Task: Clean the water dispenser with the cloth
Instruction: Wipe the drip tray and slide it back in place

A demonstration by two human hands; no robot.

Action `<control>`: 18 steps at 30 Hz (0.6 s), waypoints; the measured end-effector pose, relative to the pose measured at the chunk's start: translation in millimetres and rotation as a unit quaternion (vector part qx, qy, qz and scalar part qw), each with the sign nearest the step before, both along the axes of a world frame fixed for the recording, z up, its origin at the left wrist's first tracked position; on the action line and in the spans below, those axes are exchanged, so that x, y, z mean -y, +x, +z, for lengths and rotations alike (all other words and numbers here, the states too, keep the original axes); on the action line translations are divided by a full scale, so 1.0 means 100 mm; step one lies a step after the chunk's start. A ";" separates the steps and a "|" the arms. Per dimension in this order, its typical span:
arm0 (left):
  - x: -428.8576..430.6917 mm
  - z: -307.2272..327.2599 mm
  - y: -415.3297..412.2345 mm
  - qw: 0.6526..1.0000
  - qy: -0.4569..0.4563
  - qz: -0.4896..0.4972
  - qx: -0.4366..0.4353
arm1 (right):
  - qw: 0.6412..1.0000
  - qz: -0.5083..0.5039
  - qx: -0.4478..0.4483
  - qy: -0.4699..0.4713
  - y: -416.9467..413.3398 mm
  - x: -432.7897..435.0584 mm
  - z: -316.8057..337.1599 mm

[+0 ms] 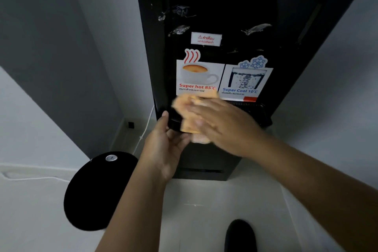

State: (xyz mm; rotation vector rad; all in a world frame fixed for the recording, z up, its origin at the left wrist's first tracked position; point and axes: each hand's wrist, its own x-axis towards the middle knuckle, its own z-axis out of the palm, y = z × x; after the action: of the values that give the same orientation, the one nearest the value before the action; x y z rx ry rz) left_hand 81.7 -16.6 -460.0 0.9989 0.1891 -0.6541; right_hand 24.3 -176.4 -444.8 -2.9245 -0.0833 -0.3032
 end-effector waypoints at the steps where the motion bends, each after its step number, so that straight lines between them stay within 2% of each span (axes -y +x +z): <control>1: -0.01 0.00 0.01 1.000 0.006 0.001 0.006 | 1.000 -0.017 0.005 0.001 -0.16 0.20 -0.03; 4: 0.01 -0.01 -0.02 1.000 0.007 0.011 0.025 | 0.992 -0.119 0.038 0.015 -0.57 0.62 -0.06; 7: 0.03 -0.04 -0.02 0.999 -0.004 0.020 0.033 | 0.970 -0.225 0.089 -0.020 -0.33 0.31 -0.06; 8: 0.03 -0.06 -0.01 0.999 -0.006 0.020 0.034 | 0.968 -0.228 0.097 -0.033 -0.18 0.10 -0.06; 10: 0.02 -0.09 0.00 0.999 -0.011 0.013 0.033 | 0.981 -0.154 0.100 -0.056 0.03 -0.25 -0.10; 13: 0.03 -0.09 0.02 0.999 -0.011 0.012 0.027 | 0.992 -0.075 0.076 -0.064 -0.10 -0.04 -0.09; 18: 0.04 -0.04 -0.03 0.999 0.001 0.021 0.035 | 0.977 -0.201 0.073 -0.008 -0.68 0.57 -0.13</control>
State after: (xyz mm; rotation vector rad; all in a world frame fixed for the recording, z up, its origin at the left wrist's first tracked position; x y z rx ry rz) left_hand 78.8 -21.0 -464.3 1.0153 0.1497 -0.5793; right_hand -44.2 -233.8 -458.2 -2.9098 0.4916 -0.5785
